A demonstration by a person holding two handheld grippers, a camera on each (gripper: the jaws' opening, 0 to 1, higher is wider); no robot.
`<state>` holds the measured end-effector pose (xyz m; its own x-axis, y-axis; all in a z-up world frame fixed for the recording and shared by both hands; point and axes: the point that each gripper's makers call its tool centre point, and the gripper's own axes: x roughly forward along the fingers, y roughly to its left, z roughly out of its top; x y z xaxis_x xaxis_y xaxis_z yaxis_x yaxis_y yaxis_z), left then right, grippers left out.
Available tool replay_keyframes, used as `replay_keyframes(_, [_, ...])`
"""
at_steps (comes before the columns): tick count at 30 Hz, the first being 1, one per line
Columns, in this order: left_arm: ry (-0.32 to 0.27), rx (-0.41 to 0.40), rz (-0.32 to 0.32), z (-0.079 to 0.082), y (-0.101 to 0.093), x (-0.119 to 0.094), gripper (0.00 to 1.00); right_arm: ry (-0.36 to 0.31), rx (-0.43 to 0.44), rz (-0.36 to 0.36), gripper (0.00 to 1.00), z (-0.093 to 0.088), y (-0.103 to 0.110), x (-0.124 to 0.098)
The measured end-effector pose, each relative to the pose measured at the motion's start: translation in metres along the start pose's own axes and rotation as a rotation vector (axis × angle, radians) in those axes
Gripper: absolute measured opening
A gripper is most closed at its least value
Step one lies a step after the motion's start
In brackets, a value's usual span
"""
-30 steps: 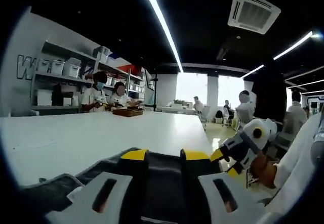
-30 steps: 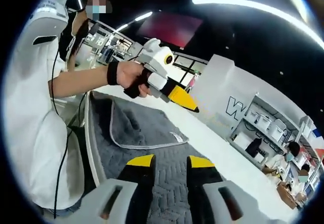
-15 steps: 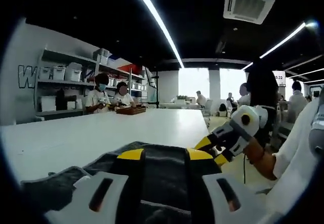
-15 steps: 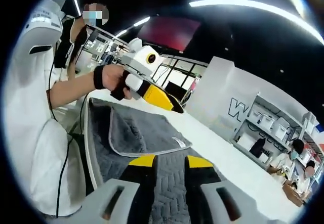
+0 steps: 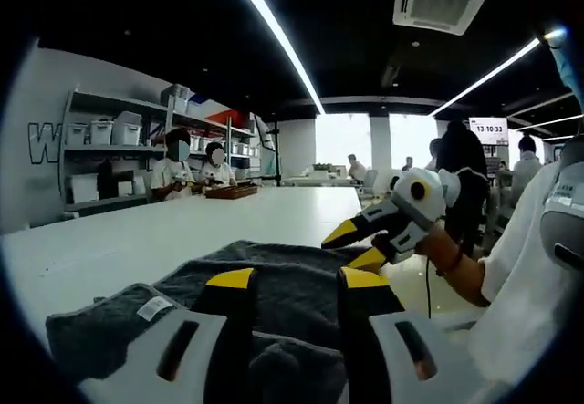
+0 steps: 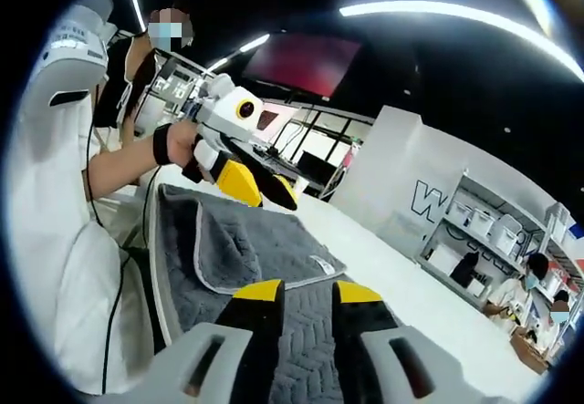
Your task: Open the folded towel by lifting each exposed corner and separating the folded layers until the towel lies flat within the target outline without major curled edges
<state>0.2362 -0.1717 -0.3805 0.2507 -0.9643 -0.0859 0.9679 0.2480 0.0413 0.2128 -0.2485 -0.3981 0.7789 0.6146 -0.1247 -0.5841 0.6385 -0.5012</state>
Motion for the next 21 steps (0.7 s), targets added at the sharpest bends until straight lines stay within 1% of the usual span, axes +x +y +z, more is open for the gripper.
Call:
replay_keyframes(4, [0.021,0.000,0.019,-0.009,0.001,-0.008,0.35,0.000,0.005,0.005,0.19,0.001,0.001,0.005])
replay_keyframes(7, [0.029,0.013,0.026,-0.012,-0.001,-0.011,0.36,-0.005,0.011,0.013,0.19,0.003,0.003,0.009])
replay_keyframes(9, [0.039,0.055,0.015,-0.015,-0.006,-0.010,0.37,-0.005,0.014,0.012,0.19,0.003,0.003,0.011])
replay_keyframes(11, [0.047,0.073,0.021,-0.017,-0.009,-0.010,0.37,-0.007,0.018,0.006,0.19,0.005,0.003,0.014])
replay_keyframes(14, [0.051,0.093,-0.012,-0.019,-0.016,-0.009,0.36,-0.011,0.033,0.001,0.21,0.005,0.003,0.016])
replay_keyframes(15, [0.053,0.098,-0.014,-0.020,-0.018,-0.008,0.36,-0.013,0.033,-0.001,0.21,0.006,0.002,0.017])
replay_keyframes(17, [0.052,0.118,-0.007,-0.020,-0.019,-0.008,0.35,-0.003,0.039,-0.008,0.21,0.004,0.001,0.018])
replay_keyframes(18, [0.058,0.159,0.015,-0.021,-0.016,-0.008,0.35,-0.002,0.033,-0.015,0.21,0.003,-0.001,0.019])
replay_keyframes(19, [0.073,0.167,0.023,-0.022,-0.016,-0.009,0.34,-0.002,0.034,-0.016,0.21,0.003,-0.001,0.020])
replay_keyframes(21, [0.081,0.180,-0.002,-0.025,-0.022,-0.008,0.35,0.003,0.037,-0.018,0.21,0.003,-0.003,0.021])
